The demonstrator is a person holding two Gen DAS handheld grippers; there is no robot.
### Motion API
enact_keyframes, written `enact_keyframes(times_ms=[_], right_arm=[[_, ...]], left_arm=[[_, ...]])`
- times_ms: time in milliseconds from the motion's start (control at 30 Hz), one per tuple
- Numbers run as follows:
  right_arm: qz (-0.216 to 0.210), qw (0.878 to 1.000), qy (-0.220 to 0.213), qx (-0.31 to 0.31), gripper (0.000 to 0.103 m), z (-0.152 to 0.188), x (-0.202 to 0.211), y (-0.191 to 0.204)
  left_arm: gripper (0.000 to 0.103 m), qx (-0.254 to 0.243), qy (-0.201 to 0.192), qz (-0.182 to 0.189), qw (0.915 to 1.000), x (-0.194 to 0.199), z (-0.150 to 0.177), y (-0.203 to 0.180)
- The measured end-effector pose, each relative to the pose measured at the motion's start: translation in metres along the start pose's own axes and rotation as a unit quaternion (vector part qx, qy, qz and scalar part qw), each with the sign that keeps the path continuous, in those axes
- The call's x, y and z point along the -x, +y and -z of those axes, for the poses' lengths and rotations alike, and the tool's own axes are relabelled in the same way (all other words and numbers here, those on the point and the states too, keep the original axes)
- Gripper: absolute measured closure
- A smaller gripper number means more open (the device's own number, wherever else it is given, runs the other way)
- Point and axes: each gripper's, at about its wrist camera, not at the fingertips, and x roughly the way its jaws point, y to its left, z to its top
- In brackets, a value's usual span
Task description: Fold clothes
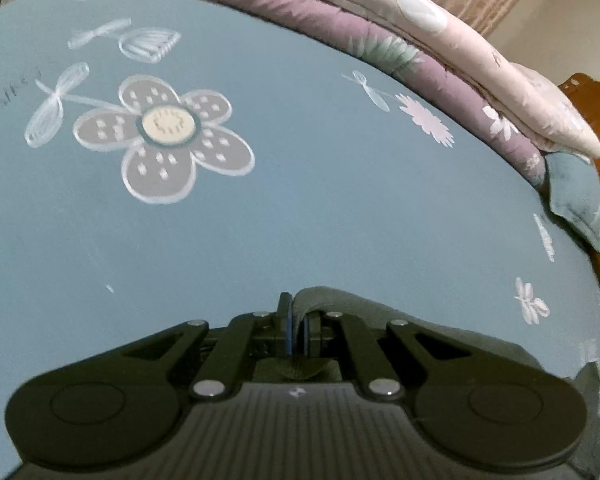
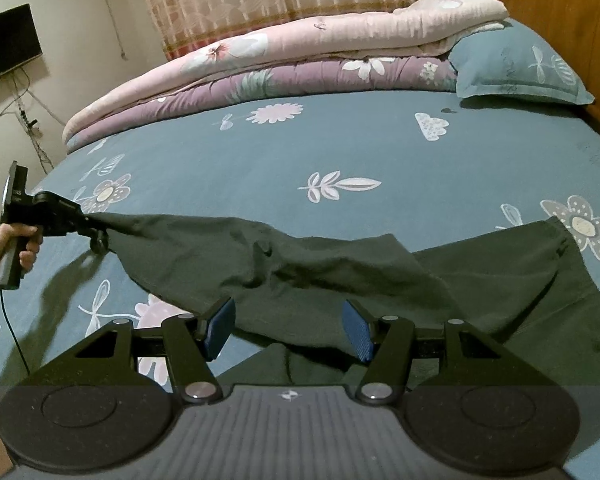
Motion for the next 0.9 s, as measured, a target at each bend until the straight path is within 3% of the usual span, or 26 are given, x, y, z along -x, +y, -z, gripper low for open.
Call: enact_keyframes(times_ms=[333,500,633,767,900], right_arm=[[0.013,1.0,-0.001,-0.005,0.039,-0.001,-0.001,-0.001],[0.016,1.0,0.001,-0.008,0.039,0.001,-0.001,-0.001],[0.014,1.0,0.006,-0.016,0.039,0.002,-0.004,-0.004],[0.01,1.0,0.013,-0.013,0.039,0.005,-0.007,-0.001],[0.006,1.0,0.013,-0.009,0.039,0.005,-0.008,0.003]], left_arm=[[0.099,-0.002,-0.02,-0.016,0.9997,0.009,-0.042,0.003],[0.089,-0.006,-0.007,-0.012,0.9999,0.003,-0.058,-0.002],[0.08,0.026,-0.024,-0.028,0.999,0.004,-0.068,0.012],[0.08,0.058,-0.041,-0.044,0.9965,0.005,-0.078,0.027],[0.079,0.094,-0.031,-0.009,0.995,0.006,-0.067,0.039]])
